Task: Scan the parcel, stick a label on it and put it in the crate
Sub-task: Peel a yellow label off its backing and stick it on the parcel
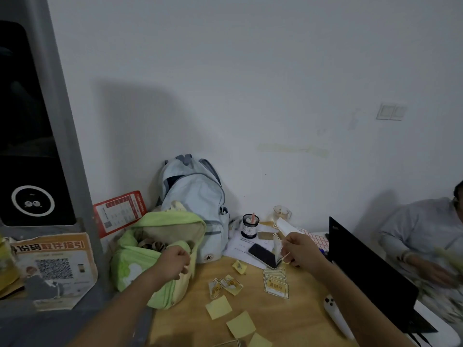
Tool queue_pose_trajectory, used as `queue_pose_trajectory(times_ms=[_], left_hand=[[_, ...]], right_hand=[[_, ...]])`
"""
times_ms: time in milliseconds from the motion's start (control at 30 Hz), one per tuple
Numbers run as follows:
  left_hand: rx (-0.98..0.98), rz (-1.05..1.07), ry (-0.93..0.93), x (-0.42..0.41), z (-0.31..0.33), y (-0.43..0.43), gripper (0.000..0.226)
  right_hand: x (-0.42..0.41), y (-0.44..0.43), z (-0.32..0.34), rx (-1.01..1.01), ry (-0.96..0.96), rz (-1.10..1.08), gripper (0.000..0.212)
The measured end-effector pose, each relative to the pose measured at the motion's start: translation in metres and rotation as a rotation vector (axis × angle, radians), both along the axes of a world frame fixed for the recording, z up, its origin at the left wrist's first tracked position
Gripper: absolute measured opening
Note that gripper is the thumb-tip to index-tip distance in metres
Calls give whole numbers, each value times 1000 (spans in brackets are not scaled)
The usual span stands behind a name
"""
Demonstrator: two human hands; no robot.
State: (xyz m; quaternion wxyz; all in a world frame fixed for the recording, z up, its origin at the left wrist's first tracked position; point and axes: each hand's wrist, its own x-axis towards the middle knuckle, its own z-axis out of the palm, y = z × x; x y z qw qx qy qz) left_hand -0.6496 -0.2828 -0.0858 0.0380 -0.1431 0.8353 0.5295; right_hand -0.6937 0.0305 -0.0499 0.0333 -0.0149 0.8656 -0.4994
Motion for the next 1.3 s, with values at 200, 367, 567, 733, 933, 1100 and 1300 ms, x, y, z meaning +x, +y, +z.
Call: queue_pose_trajectory(times_ms=[200, 367, 567, 733, 933, 1100, 1300], left_hand=[[27, 15, -61, -4, -35, 26, 19], [186, 26, -128, -12, -55, 53, 10], [194, -68, -236, -20, -72, 88, 14], [196, -99, -221, -24, -76, 115, 24], [220, -350, -72, -18, -48, 143, 29], [277, -380, -38, -14, -33, 147, 46], [289, -281, 64, -8, -33, 134, 12]], right_hand=[[7, -1, -10, 4, -30, 49, 21], [9, 3, -21, 0, -96, 49, 20], [12, 1, -40, -20, -182, 75, 20], [12, 0, -51, -10, -204, 73, 22], [13, -16, -55, 41, -108, 4, 23], [20, -33, -50, 51, 1, -67, 22], [23, -48, -49, 137, 66, 36, 35]])
